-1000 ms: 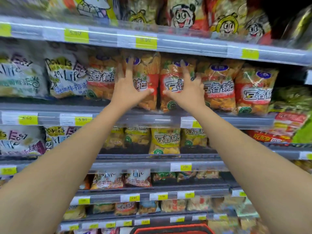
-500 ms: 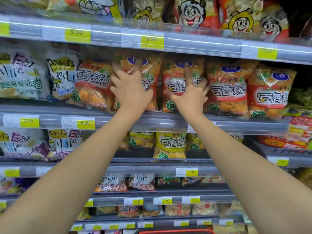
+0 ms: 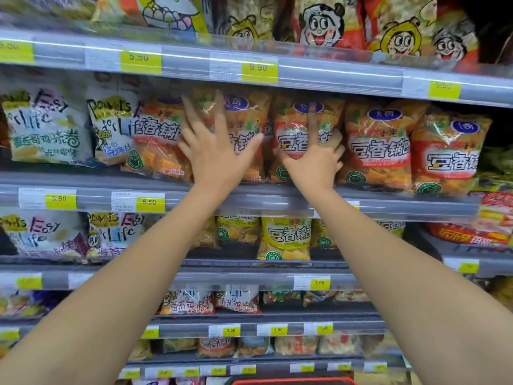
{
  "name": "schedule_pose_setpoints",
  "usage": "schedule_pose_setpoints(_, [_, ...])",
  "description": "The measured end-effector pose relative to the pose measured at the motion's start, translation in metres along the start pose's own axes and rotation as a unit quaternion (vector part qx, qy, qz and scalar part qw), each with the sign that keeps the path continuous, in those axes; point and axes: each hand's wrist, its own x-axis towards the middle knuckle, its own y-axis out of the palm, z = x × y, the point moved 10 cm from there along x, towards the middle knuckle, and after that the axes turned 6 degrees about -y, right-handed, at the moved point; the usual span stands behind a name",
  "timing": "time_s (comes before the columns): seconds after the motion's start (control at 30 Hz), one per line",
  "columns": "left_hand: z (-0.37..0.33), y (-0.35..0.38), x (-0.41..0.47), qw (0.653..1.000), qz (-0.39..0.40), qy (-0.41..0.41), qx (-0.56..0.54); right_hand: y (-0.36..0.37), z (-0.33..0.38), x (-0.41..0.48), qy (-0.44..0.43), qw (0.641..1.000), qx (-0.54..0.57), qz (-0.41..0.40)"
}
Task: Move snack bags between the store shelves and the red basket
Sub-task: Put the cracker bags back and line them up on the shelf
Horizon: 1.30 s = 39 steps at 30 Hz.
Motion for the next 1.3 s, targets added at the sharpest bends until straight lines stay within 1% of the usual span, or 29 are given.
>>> schedule_pose_setpoints(0.07, [0.017,-0.022,0.001,0.999,-0.052,0.004,0.012,0.0,0.001,0.0,0.001,1.0,0.0,-0.001])
schedule_pose_setpoints(0.13, [0.045,-0.036,0.01,0.996,-0.075,-0.024,0.04,0.001,0.002,0.0,0.001,1.0,-0.008,0.001])
schedule_pose_setpoints(0.2, [0.073,-0.039,0.021,0.994,-0.042,-0.058,0.084,0.001,0.003,0.0,0.004,1.0,-0.019,0.004])
schedule_pose_setpoints(0.3, [0.103,-0.027,0.033,0.985,0.052,-0.097,0.133,0.002,0.003,0.0,0.012,1.0,-0.026,0.007])
schedule_pose_setpoints(0.37, [0.114,-0.019,0.033,0.983,0.085,-0.12,0.112,0.002,0.003,0.0,0.017,0.999,-0.039,0.01])
schedule_pose_setpoints(0.43, [0.117,-0.018,0.03,0.983,0.084,-0.141,0.08,0.0,0.003,0.0,0.022,0.998,-0.064,0.013])
schedule_pose_setpoints(0.53, [0.113,-0.023,0.023,0.983,0.052,-0.168,0.057,-0.003,0.004,0.0,0.023,0.997,-0.08,0.006])
schedule_pose_setpoints(0.7, [0.112,-0.022,0.019,0.978,-0.031,-0.204,0.044,-0.001,0.009,-0.001,0.021,0.998,-0.067,-0.004])
schedule_pose_setpoints(0.8, [0.118,-0.015,0.017,0.97,-0.05,-0.237,0.035,0.002,0.008,0.0,0.024,0.998,-0.058,0.004])
schedule_pose_setpoints(0.93, [0.121,-0.003,0.022,0.968,-0.013,-0.25,0.037,0.004,0.009,0.0,0.018,0.998,-0.062,0.004])
schedule_pose_setpoints(1.03, [0.121,-0.003,0.021,0.966,0.007,-0.259,0.009,0.004,0.008,0.0,0.016,0.998,-0.056,0.003])
schedule_pose_setpoints(1.07, [0.119,-0.006,0.02,0.968,-0.001,-0.253,0.001,0.004,0.007,0.001,0.016,0.998,-0.054,0.003])
schedule_pose_setpoints(1.1, [0.113,-0.014,0.019,0.974,-0.025,-0.225,-0.011,0.004,0.007,0.001,0.015,0.999,-0.052,0.002])
schedule_pose_setpoints(1.13, [0.101,-0.024,0.019,0.984,-0.057,-0.167,-0.028,0.004,0.006,0.001,0.013,0.999,-0.049,0.002])
schedule_pose_setpoints(1.17, [0.082,-0.032,0.019,0.992,-0.077,-0.085,-0.048,0.004,0.007,0.001,0.012,0.999,-0.045,0.001])
schedule_pose_setpoints(1.2, [0.06,-0.035,0.018,0.996,-0.075,0.003,-0.054,0.004,0.007,0.001,0.011,0.999,-0.042,0.0])
schedule_pose_setpoints(1.23, [0.038,-0.032,0.016,0.995,-0.053,0.077,-0.042,0.004,0.008,0.001,0.009,0.999,-0.041,-0.001])
schedule_pose_setpoints(1.27, [0.02,-0.024,0.017,0.992,-0.019,0.123,-0.021,0.004,0.008,0.001,0.009,0.999,-0.04,-0.002])
schedule_pose_setpoints(1.3, [0.008,-0.013,0.019,0.99,0.022,0.138,0.002,0.003,0.007,0.001,0.009,0.999,-0.04,-0.003])
